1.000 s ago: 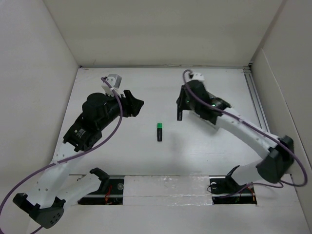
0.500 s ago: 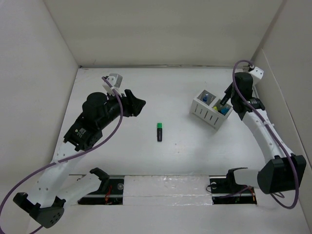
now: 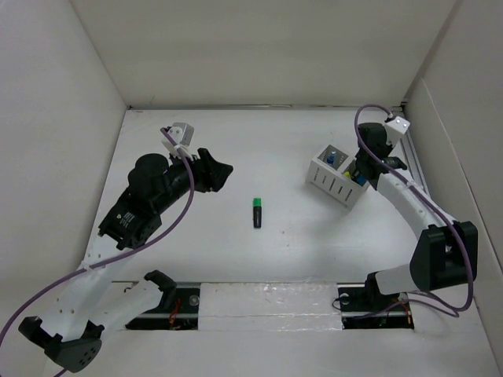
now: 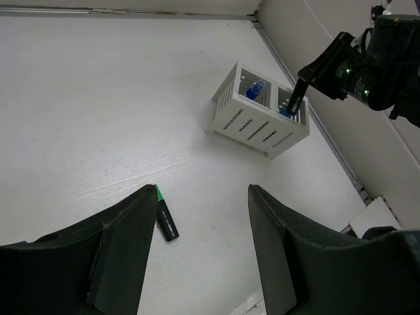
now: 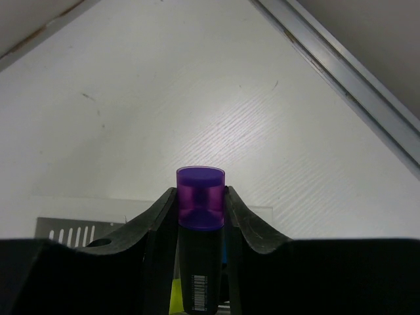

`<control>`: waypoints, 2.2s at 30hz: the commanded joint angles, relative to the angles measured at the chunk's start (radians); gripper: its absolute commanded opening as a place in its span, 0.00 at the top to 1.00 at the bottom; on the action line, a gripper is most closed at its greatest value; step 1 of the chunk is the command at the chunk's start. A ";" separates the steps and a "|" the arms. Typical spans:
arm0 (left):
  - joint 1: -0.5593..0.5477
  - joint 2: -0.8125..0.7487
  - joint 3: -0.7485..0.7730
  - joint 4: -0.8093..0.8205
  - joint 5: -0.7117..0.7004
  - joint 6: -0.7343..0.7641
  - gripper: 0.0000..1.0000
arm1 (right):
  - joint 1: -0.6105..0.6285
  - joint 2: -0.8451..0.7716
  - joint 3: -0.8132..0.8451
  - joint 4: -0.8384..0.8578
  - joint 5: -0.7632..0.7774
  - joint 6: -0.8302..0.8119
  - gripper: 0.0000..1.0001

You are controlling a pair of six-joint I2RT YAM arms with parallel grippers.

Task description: Organize the desk

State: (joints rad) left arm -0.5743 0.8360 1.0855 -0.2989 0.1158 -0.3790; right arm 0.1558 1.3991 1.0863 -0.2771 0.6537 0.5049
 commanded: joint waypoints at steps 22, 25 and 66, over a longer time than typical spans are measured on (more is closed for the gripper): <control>0.001 0.031 0.054 0.001 -0.004 0.025 0.46 | 0.278 -0.278 -0.081 -0.071 -0.018 0.090 0.75; 0.001 0.034 0.071 -0.006 -0.011 0.025 0.46 | 0.368 -0.284 -0.118 -0.054 -0.154 0.080 1.00; 0.010 0.084 0.125 -0.019 -0.001 0.057 0.44 | 0.504 0.011 0.161 -0.062 -0.376 0.077 0.98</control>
State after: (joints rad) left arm -0.5674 0.8902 1.2068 -0.3878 0.0566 -0.3096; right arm 0.7906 1.5635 1.2293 -0.3656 0.2554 0.5873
